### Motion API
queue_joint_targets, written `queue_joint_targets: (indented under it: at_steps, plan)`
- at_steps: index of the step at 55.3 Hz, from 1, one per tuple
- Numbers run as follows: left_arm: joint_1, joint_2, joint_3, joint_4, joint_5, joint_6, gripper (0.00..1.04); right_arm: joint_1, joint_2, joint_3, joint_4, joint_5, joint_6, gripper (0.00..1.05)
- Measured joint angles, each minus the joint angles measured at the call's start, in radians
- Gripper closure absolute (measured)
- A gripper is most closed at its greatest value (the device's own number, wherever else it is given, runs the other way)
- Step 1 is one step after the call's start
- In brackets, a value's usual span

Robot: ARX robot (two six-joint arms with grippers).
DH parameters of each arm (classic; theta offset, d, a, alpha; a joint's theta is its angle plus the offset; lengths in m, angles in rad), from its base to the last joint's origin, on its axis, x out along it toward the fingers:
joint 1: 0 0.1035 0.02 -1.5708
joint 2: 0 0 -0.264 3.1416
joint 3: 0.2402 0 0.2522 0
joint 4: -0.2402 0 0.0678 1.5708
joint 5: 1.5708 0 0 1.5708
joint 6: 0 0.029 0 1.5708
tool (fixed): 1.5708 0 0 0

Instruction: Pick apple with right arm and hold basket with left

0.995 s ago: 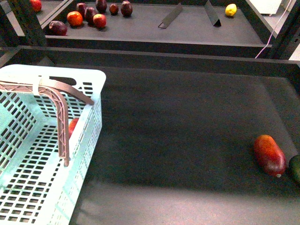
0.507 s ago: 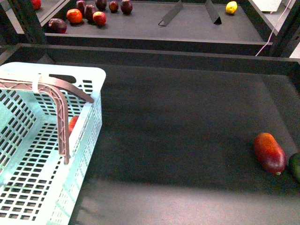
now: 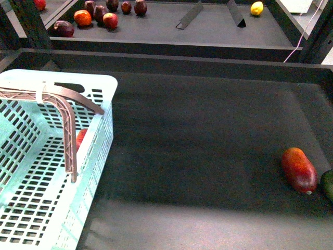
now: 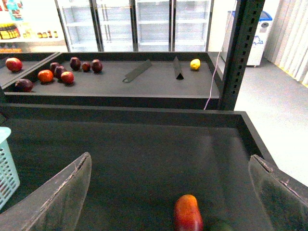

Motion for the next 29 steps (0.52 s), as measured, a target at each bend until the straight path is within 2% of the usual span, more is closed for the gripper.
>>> queue_joint_targets:
  at_steps: [29]
  plan:
    - [0.0, 0.0, 0.0, 0.0, 0.0, 0.0, 0.07, 0.0, 0.0, 0.0, 0.0, 0.0, 0.0, 0.09]
